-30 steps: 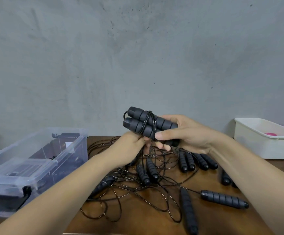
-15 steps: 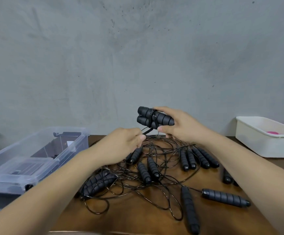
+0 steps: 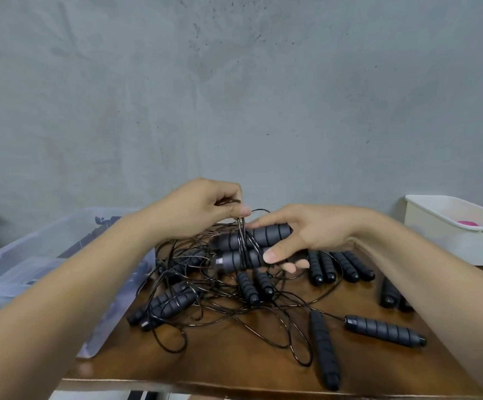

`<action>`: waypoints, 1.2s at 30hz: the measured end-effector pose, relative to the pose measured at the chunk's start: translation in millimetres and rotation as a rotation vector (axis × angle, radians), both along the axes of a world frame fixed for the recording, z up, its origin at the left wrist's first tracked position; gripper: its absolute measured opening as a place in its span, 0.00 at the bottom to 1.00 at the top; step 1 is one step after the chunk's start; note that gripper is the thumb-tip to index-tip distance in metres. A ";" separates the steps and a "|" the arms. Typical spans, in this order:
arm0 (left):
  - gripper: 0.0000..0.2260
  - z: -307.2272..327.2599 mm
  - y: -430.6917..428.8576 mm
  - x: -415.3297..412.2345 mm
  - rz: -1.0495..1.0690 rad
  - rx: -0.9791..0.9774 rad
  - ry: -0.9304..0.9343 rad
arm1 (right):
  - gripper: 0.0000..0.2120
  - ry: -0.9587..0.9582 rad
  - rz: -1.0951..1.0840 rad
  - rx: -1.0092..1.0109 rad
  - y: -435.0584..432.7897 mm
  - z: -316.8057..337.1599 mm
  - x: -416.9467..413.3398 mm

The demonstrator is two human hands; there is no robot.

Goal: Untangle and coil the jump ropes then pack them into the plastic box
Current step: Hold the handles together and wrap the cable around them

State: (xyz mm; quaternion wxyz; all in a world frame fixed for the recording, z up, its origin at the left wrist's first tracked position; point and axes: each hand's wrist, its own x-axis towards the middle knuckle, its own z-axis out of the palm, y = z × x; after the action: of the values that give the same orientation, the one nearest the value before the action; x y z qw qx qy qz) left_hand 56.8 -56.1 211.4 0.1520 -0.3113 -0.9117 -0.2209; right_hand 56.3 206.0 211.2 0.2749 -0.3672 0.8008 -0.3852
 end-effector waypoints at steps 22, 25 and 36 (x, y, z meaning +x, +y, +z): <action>0.18 -30.2 42.3 -18.0 0.216 -0.092 0.365 | 0.14 0.044 -0.275 -0.113 -28.6 -35.1 30.6; 0.18 -31.0 45.7 -16.3 0.229 -0.106 0.365 | 0.13 0.084 -0.310 -0.121 -32.8 -39.6 32.1; 0.20 -11.9 -6.5 -26.5 0.319 -0.100 0.033 | 0.21 0.264 -0.388 -0.023 -14.4 -33.1 29.8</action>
State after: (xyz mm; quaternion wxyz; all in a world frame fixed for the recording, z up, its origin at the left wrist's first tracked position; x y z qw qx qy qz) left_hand 30.3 -62.6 199.5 0.1844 -0.1732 -0.9568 -0.1433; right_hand 86.1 191.6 178.1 0.0842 -0.2567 0.8810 -0.3883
